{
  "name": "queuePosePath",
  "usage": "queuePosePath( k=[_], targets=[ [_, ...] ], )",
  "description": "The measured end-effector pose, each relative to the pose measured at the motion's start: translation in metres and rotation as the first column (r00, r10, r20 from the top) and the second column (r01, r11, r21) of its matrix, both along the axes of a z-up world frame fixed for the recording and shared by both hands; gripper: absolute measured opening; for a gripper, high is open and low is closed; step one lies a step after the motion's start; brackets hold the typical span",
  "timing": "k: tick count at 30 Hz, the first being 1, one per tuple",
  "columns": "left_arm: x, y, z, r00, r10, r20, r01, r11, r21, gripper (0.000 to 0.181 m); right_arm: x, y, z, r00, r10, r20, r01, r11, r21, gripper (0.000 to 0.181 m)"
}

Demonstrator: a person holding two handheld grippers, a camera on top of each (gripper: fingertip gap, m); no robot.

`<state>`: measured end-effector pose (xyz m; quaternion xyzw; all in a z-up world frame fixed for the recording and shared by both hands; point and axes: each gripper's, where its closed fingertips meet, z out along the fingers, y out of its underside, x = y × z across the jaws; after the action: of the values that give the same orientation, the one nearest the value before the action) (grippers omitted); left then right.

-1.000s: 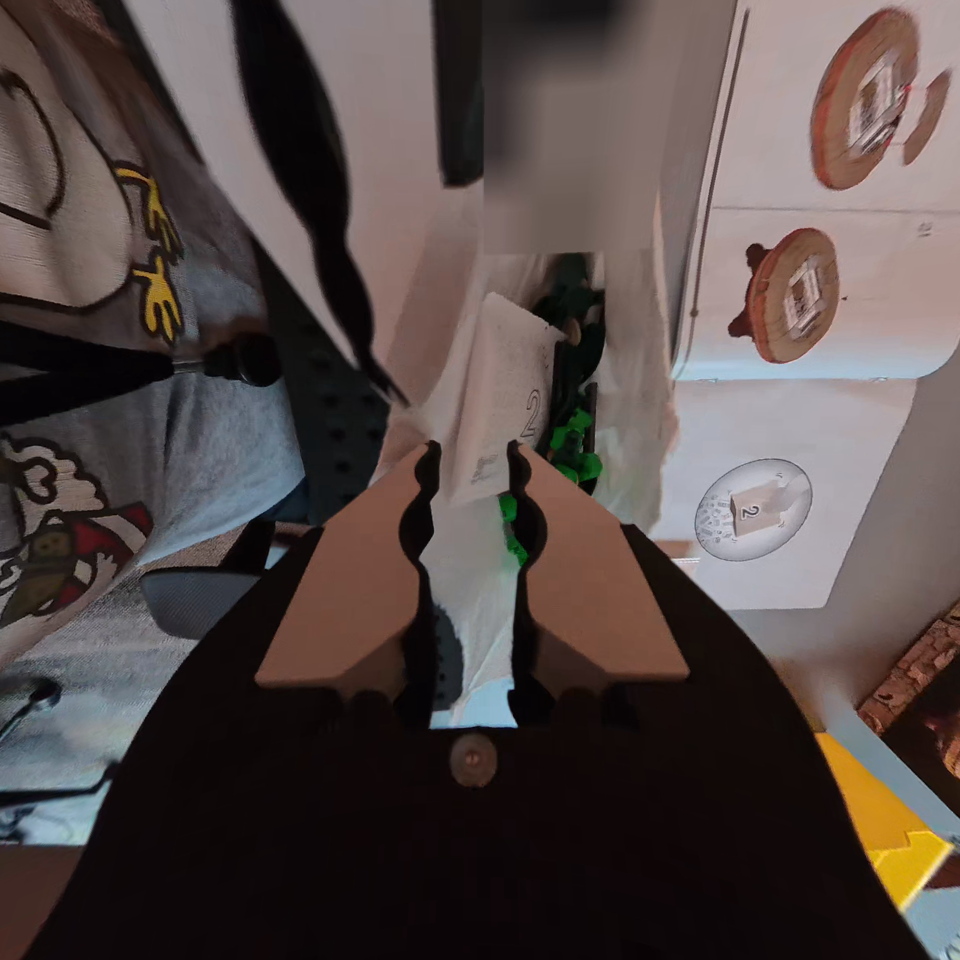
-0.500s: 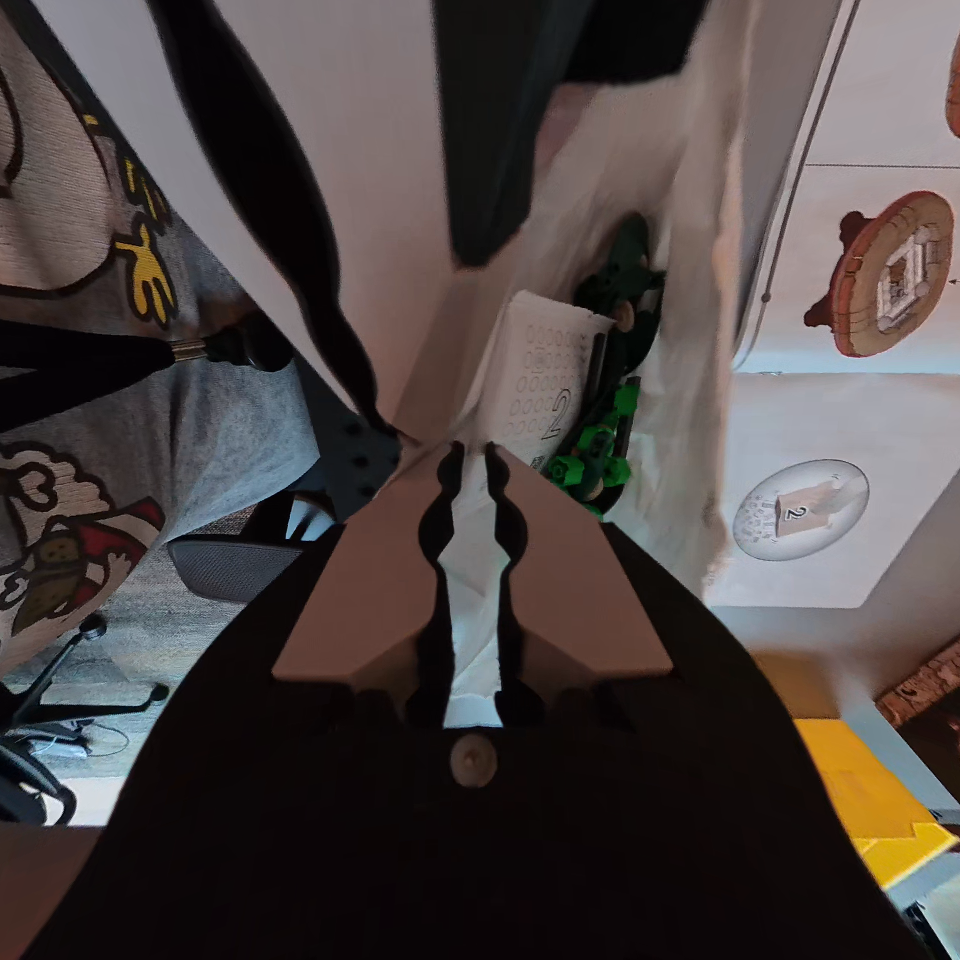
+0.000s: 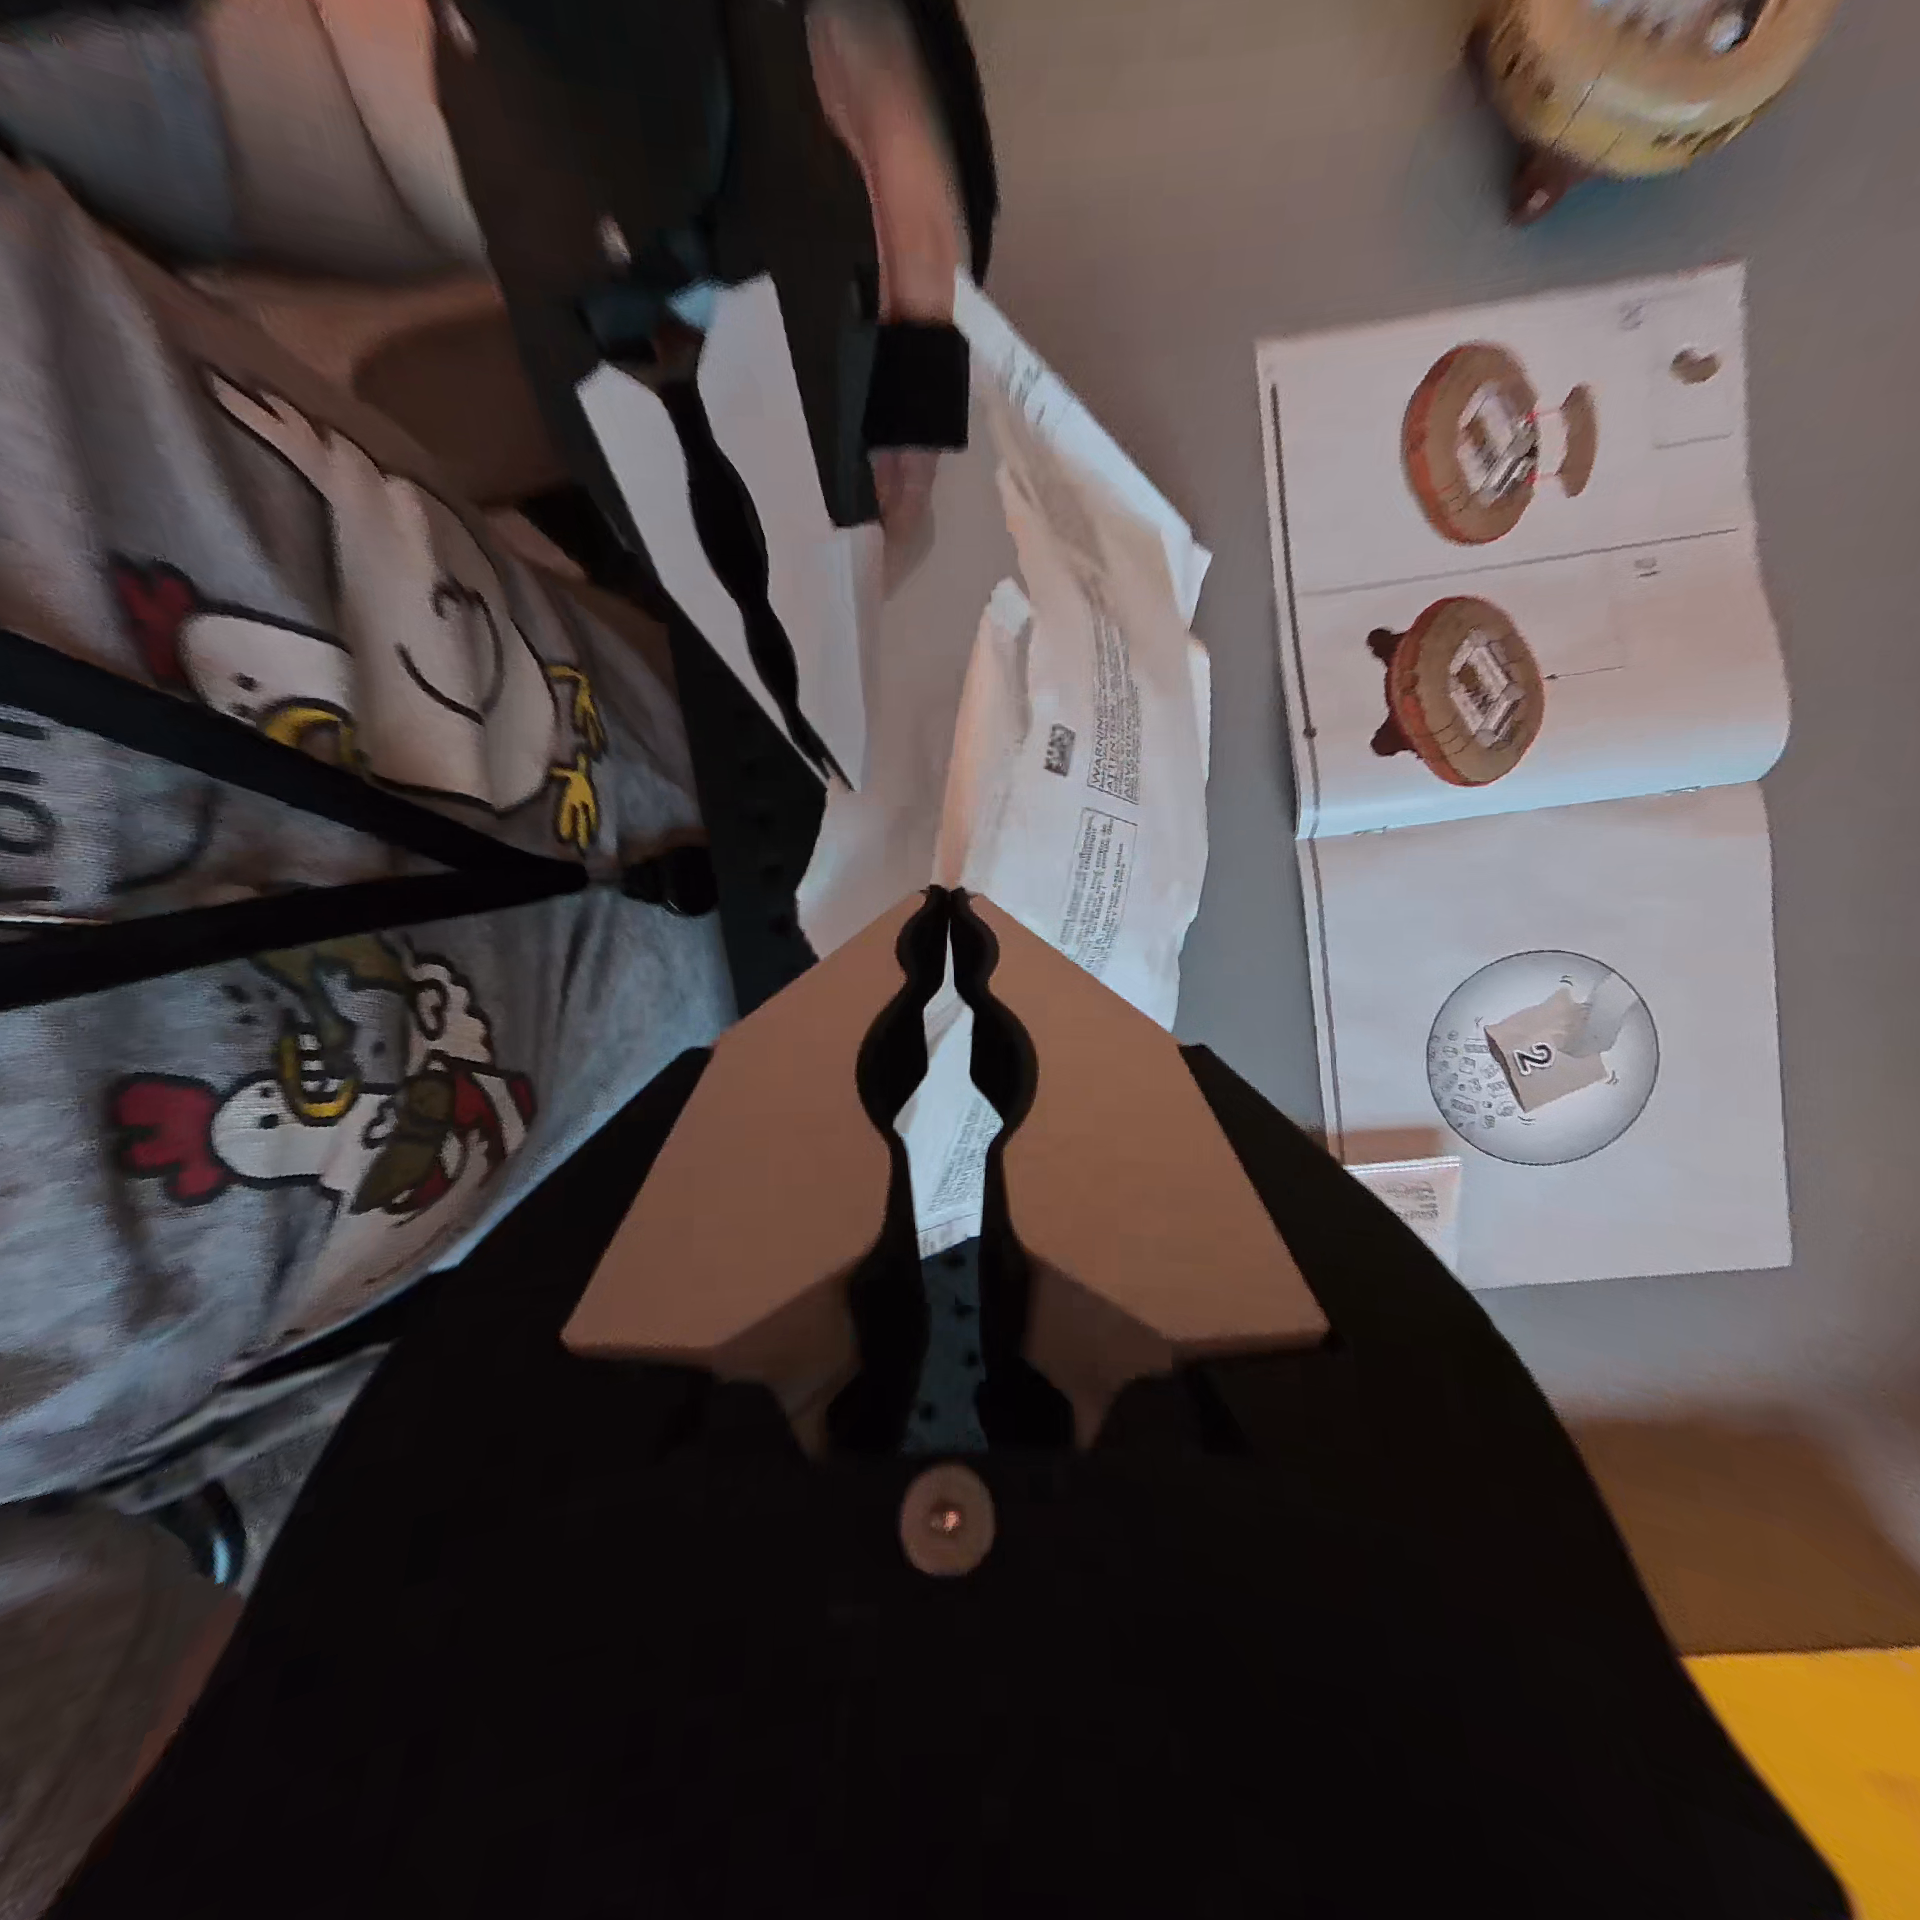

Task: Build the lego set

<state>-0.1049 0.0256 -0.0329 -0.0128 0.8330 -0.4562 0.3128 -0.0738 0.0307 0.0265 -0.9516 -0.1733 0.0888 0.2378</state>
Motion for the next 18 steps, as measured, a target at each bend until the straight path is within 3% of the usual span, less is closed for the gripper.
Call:
queuePosePath(
  k=[6, 12, 15, 18],
  targets=[
    [0.001, 0.001, 0.000, 1.000, 0.005, -0.007, -0.005, 1.000, 0.004, 0.000, 0.010, -0.022, 0.066, 0.990, -0.053, -0.133, 0.078, 0.979, 0.190, 0.000],
    [0.001, 0.001, -0.002, 1.000, 0.007, -0.011, -0.007, 1.000, 0.016, 0.000, 0.059, -0.058, 0.111, 0.960, -0.177, -0.215, 0.243, 0.909, 0.338, 0.000],
    [0.001, 0.001, -0.002, 1.000, 0.008, -0.012, -0.008, 1.000, 0.017, 0.000, 0.111, -0.072, 0.101, 0.934, -0.331, -0.135, 0.357, 0.860, 0.365, 0.000],
    [0.000, 0.000, -0.002, 1.000, 0.011, -0.009, -0.010, 1.000, 0.019, 0.000, 0.161, -0.080, 0.058, 0.879, -0.475, 0.046, 0.428, 0.828, 0.363, 0.000]
  ],
)
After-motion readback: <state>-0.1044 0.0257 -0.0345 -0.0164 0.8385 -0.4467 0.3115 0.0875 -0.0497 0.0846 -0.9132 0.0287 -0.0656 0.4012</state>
